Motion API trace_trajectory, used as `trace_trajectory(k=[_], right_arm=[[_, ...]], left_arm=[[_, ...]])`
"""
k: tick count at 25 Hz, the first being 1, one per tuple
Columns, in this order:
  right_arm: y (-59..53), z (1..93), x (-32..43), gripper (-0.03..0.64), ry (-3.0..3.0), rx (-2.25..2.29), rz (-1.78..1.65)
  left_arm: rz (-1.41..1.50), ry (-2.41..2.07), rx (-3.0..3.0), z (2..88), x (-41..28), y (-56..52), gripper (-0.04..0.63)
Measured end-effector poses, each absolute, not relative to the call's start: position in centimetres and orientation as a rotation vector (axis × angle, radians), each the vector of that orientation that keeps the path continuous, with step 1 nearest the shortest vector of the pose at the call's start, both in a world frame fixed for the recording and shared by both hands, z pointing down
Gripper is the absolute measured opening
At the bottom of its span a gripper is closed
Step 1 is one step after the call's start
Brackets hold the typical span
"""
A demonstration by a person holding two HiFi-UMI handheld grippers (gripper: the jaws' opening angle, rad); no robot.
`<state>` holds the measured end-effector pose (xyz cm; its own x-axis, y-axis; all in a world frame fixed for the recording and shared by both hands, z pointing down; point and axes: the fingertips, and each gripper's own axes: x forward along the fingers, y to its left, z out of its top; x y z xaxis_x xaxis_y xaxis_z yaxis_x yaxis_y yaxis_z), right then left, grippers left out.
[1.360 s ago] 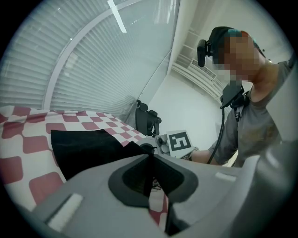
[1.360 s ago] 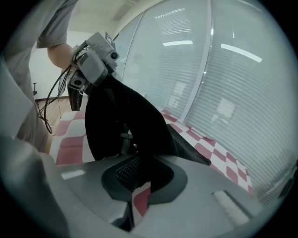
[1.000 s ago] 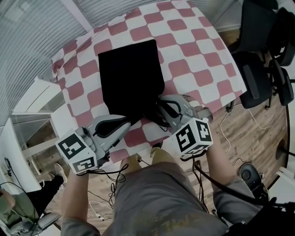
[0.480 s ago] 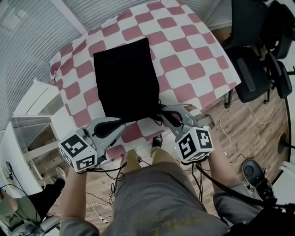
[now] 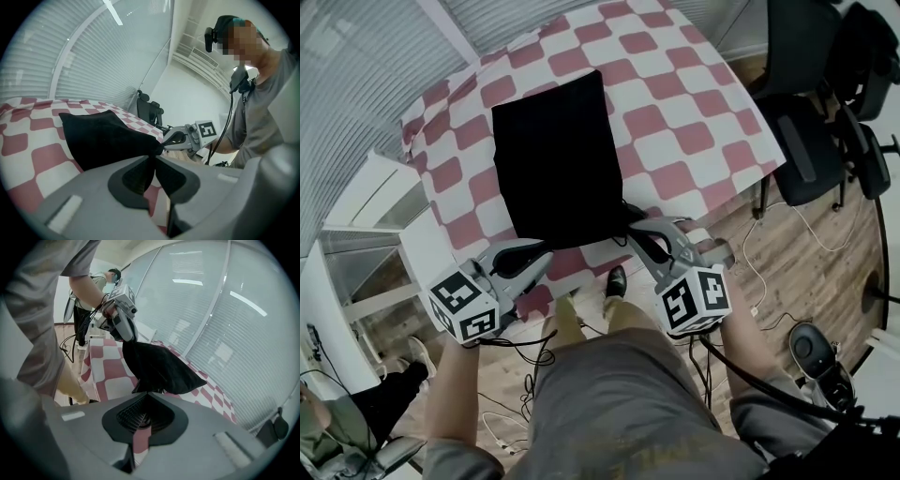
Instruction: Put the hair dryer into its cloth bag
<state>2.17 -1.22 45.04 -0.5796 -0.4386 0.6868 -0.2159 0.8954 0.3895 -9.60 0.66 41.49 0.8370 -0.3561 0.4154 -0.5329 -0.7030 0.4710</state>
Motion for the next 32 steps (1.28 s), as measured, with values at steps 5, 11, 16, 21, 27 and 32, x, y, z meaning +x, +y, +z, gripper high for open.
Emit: trace_trajectory(k=[5,11,16,21,27,32], right_arm=[[-1.1,45.8,2.9,0.028,-2.153,0.482,-0.354],[-0.6,47.8,2.8,0.029,-2.106,0.464,-0.34],[0.2,48.2,3.1,0.052,-2.16,0.532,-0.25],[0.3,43.4,4.2,0.052,-2.316,0.722,-0.103],[-0.7,29.8,2.5,0.057,-2.704,0.982,-0.034],[-0.6,20.2,1.0,0.066,-2.849,1.237,-0.005]], left_arm=[[0.315,-0.654,2.443,39.9,-10.0,1.6,0.077],[0.16,-0.754,2.443,37.4,-11.6,2.2,0.097],[0.021,-0.963,2.431,34.5,-13.4,1.9,0.097],[-0.099,-1.2,2.405,30.4,-15.4,1.8,0.097],[-0.22,-1.617,2.388,22.1,-19.7,2.3,0.087],[-0.302,-1.845,2.435,15.2,-22.2,3.9,0.069]])
